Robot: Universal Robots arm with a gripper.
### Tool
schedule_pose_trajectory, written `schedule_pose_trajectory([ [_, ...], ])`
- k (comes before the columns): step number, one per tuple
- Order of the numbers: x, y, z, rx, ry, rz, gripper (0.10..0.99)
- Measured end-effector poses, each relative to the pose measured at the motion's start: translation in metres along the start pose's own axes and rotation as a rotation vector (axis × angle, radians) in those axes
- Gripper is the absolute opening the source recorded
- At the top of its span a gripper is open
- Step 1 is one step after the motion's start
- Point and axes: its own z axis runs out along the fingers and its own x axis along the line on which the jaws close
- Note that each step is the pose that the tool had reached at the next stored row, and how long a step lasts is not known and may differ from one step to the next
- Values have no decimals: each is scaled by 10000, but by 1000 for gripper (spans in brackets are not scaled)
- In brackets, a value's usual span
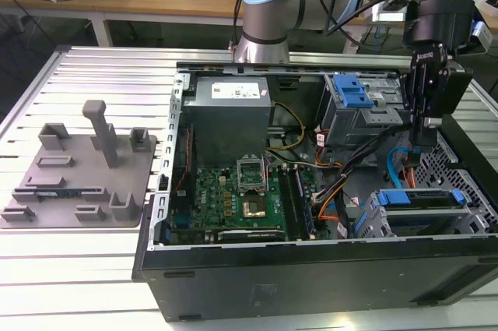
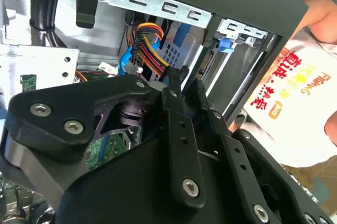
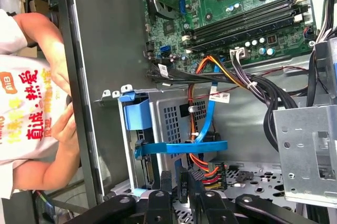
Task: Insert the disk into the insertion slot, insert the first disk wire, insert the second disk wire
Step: 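Insert the first disk wire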
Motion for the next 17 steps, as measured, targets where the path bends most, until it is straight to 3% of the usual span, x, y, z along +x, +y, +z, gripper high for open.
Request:
schedule_pose_trajectory([
  [3, -5, -1, 11, -17, -132, -2, 267],
  [5, -6, -1, 14, -24, -176, -2, 267],
  [11, -7, -3, 15, -26, -197, -2, 267],
  [13, -7, -3, 15, -27, -200, -2, 184],
  [17, -8, -3, 15, -27, -205, -2, 169],
])
